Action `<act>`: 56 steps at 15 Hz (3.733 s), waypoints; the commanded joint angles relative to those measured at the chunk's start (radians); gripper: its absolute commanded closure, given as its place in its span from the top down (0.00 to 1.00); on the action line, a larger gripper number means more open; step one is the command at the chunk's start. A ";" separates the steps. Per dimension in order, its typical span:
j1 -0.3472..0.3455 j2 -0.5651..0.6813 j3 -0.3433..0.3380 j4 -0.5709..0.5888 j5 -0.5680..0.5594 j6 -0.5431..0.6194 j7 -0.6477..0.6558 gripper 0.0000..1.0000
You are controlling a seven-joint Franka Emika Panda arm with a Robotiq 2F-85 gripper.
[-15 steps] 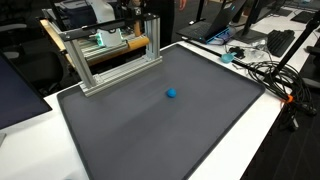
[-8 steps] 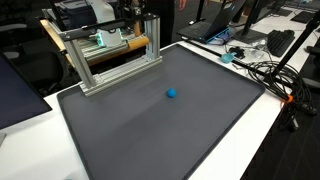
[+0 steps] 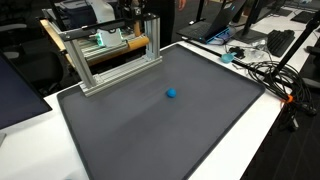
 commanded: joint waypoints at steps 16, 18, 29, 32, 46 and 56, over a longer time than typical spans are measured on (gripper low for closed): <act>0.038 -0.176 -0.025 -0.123 0.064 0.034 -0.064 0.98; 0.045 -0.178 -0.025 -0.129 0.071 0.060 -0.071 1.00; 0.035 -0.142 -0.020 -0.118 0.072 0.106 -0.041 1.00; 0.029 -0.134 -0.008 -0.099 0.067 0.105 -0.015 1.00; -0.032 -0.038 0.074 -0.014 -0.018 0.116 0.141 1.00; -0.013 0.044 0.043 0.048 -0.051 0.018 0.027 1.00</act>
